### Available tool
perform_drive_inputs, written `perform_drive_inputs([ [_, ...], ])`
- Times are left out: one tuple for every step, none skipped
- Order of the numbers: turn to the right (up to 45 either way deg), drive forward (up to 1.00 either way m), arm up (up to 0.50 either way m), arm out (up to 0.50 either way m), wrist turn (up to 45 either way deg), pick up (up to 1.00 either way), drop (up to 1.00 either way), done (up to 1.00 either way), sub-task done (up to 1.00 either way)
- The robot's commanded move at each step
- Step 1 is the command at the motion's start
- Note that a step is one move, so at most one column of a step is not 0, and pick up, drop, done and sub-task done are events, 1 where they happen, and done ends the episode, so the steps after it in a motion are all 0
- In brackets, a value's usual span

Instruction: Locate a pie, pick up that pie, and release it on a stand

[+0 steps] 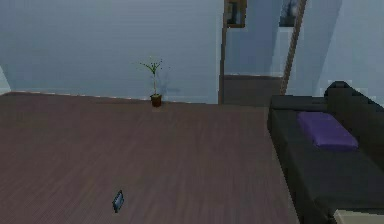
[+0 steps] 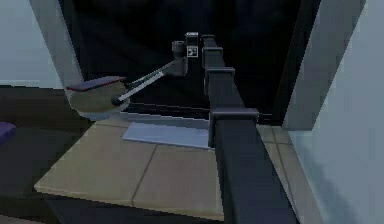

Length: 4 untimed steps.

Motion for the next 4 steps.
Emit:
perform_drive_inputs([
  [0.0, 0.00, 0.00, 0.00, 45.0, 0.00, 0.00, 0.00, 0.00],
  [0.0, 0.00, 0.00, 0.00, 45.0, 0.00, 0.00, 0.00, 0.00],
  [0.0, 0.00, 0.00, 0.00, 0.0, 0.00, 1.00, 0.00, 0.00],
  [0.0, 0.00, 0.00, -0.10, 0.0, 0.00, 0.00, 0.00, 0.00],
])
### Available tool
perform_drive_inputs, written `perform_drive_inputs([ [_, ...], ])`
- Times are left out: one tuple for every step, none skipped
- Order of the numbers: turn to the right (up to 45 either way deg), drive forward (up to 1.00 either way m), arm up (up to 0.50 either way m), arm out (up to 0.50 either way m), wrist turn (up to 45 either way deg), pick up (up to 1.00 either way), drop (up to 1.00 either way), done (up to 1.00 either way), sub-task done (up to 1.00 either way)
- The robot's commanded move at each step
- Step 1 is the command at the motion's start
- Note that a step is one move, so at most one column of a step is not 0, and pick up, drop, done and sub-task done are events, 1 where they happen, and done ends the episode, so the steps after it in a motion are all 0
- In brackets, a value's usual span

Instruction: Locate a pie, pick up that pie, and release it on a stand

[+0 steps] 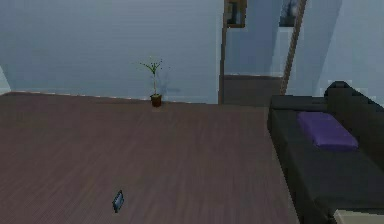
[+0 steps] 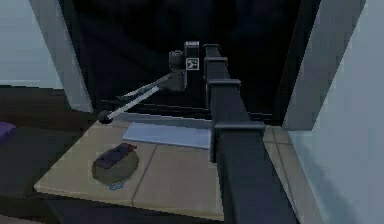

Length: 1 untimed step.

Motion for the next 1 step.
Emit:
perform_drive_inputs([
  [0.0, 0.00, 0.00, 0.00, 0.0, 0.00, 0.00, 1.00, 0.00],
])
